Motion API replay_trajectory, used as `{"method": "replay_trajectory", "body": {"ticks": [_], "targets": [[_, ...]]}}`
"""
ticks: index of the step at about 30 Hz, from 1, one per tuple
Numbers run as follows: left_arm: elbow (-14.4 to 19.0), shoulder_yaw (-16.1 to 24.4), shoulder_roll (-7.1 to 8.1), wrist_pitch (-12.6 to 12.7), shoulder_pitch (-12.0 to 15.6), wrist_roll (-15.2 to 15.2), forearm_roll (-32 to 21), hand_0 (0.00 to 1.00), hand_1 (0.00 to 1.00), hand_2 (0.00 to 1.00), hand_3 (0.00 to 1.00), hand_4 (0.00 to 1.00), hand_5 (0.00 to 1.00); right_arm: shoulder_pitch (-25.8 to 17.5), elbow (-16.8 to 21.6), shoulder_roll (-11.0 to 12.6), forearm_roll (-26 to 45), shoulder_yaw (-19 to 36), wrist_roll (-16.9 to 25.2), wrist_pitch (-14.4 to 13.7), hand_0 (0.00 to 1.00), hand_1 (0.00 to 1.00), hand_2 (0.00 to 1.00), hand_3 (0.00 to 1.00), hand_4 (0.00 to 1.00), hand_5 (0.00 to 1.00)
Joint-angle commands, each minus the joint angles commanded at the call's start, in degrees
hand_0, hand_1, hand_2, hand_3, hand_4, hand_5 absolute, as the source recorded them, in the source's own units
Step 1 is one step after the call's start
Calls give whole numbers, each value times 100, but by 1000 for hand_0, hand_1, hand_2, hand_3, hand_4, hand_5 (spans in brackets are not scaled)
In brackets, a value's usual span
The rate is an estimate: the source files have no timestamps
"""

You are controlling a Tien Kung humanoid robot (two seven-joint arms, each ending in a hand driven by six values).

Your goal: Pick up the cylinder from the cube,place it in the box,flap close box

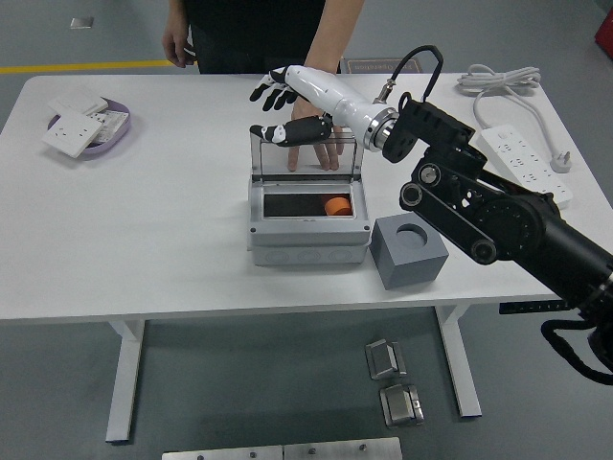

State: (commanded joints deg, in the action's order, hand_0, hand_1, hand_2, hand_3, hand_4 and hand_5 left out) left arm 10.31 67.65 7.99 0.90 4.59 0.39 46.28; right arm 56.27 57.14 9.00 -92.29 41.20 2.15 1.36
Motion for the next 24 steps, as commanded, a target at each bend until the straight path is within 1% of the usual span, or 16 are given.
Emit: {"method": "replay_trajectory", "body": {"ticks": [4,5,7,10,14,16,18,21,24], "targets": [[0,-42,18,5,-12,13,-16,614,640,632,663,698,238,319,-549,-127,251,-198,147,-7,653,610,622,695,738,390],[0,-58,25,6,-20,16,-20,613,640,630,661,692,226,404,-785,-193,349,-287,205,-8,651,609,620,694,760,414],[0,-73,33,6,-33,17,-22,613,640,630,661,692,226,477,-1101,-271,455,-388,264,-11,651,609,620,694,760,414],[0,-88,40,3,-51,12,-23,613,640,630,661,692,226,495,-1533,-334,555,-499,323,-26,651,609,620,694,760,414],[0,-123,44,4,-62,16,-46,614,640,630,660,692,223,434,-2116,-344,641,-632,395,-62,647,609,620,694,761,418],[0,-137,46,5,-59,18,-54,614,640,630,660,692,223,389,-2271,-313,687,-682,406,-80,647,609,620,694,761,418],[0,-143,47,6,-55,20,-56,613,640,629,661,691,223,346,-2319,-285,727,-726,412,-94,649,607,617,693,762,422],[0,-140,47,6,-51,16,-56,613,640,629,661,691,223,260,-2240,-233,707,-797,404,-104,649,607,617,693,762,422],[0,-135,42,5,-46,8,-58,613,640,630,660,690,220,170,-2048,-169,540,-818,382,-105,654,608,615,691,762,422]]}}
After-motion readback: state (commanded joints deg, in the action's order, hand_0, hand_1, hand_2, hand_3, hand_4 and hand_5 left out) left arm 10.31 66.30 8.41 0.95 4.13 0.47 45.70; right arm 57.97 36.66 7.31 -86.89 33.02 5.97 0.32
